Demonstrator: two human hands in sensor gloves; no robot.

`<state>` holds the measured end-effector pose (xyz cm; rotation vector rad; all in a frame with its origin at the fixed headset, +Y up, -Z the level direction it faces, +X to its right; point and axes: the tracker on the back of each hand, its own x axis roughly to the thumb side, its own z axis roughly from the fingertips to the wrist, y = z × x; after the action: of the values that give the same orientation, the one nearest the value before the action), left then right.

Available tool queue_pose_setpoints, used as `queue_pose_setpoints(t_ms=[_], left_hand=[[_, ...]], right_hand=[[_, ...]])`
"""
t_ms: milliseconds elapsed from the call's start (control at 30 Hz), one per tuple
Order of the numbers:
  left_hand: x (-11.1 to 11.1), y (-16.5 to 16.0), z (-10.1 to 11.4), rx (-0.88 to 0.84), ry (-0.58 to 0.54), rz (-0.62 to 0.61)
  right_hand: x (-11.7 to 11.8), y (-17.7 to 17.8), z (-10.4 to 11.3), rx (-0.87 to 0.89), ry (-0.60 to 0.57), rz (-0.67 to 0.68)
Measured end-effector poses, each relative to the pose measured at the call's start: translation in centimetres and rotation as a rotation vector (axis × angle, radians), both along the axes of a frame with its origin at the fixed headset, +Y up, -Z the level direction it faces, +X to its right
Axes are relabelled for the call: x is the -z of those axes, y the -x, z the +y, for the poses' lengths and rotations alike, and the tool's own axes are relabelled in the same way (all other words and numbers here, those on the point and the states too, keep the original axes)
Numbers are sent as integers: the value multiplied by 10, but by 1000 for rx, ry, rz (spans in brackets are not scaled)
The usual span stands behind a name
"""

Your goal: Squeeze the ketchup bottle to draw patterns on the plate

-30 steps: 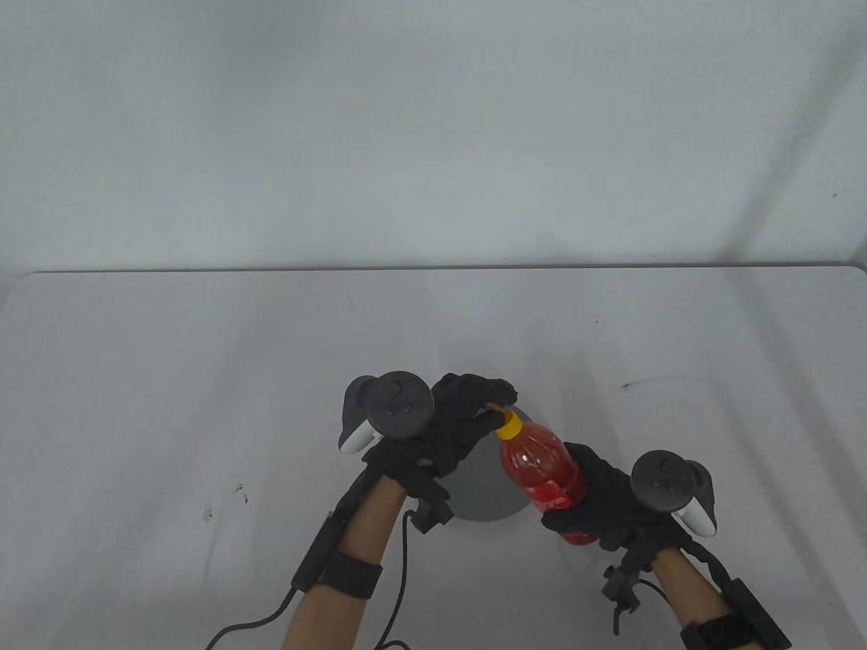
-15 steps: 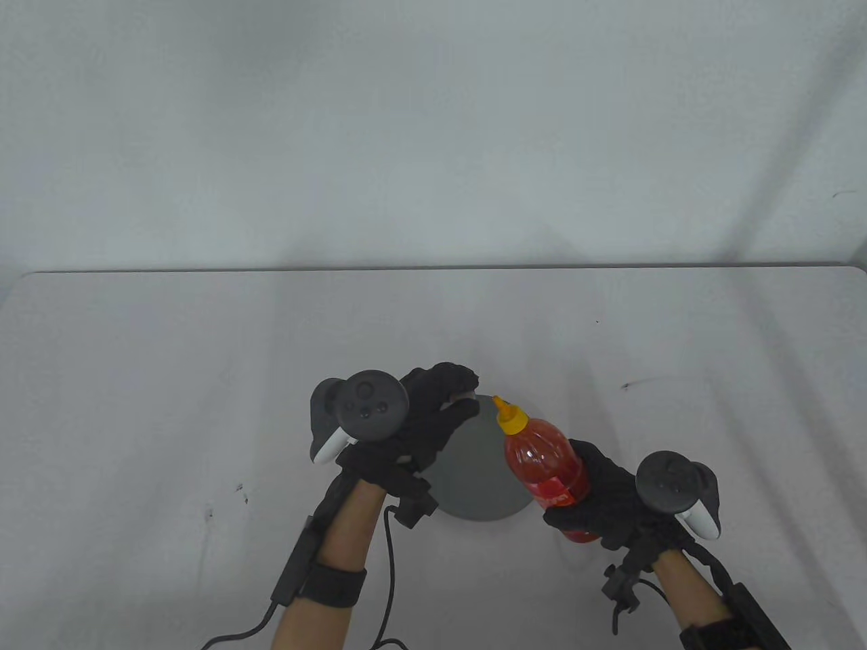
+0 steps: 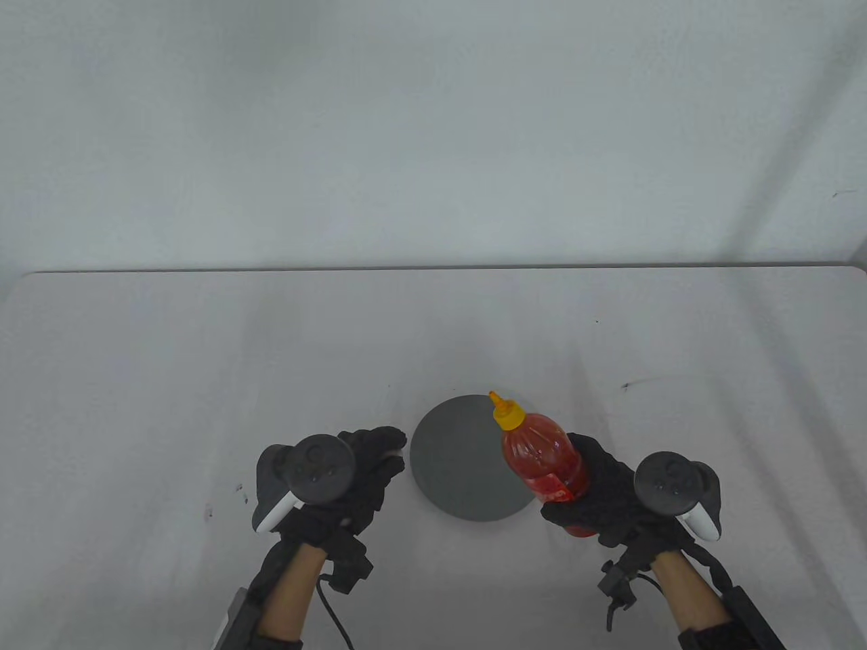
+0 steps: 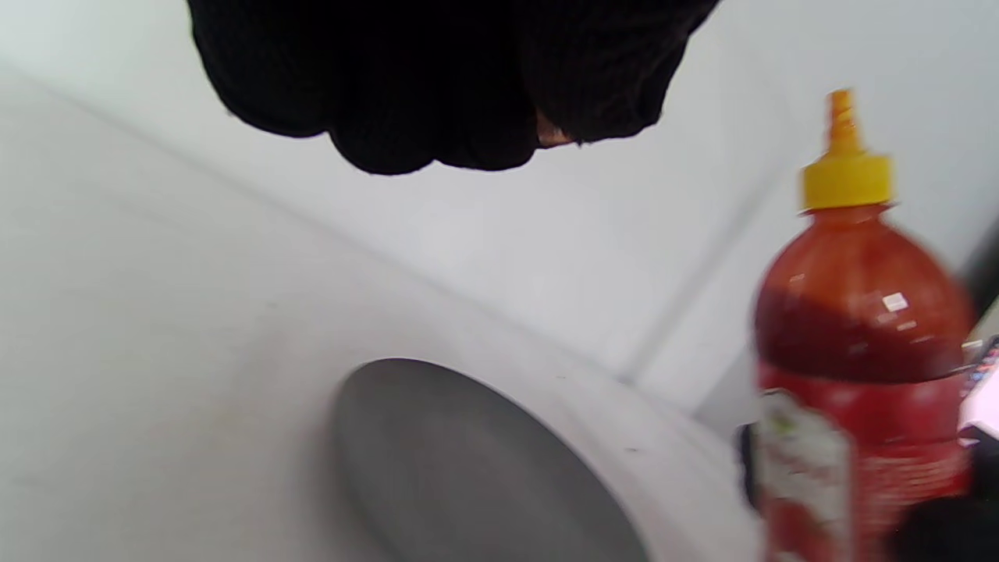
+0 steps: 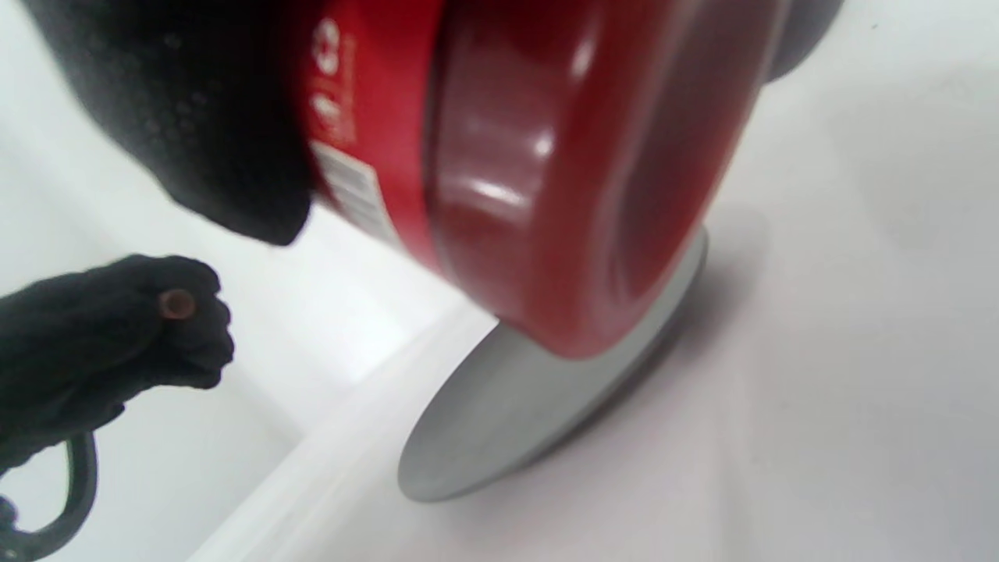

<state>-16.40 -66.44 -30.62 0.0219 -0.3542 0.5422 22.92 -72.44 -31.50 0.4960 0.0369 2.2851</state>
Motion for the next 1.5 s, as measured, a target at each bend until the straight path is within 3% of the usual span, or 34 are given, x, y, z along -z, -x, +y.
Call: queue_pose_setpoints(t_ms=[133,367,833,1200,1500], left_hand=[[6,6,-17,-1,30,21],[1,22,-28,57,-64,131],[8,23,-38,-9,-21,88],[12,35,-45,-80,2,121],[14,34,-45,-90,-26,121]], right_hand=[[-3,0,3,-52,-17,-37],[-5,1,21,-349,-155,-95],[24,46,37,-955,-312,-62],[34,85,34,-1092,-350,15],[36,96,38,-1132,-361,30]])
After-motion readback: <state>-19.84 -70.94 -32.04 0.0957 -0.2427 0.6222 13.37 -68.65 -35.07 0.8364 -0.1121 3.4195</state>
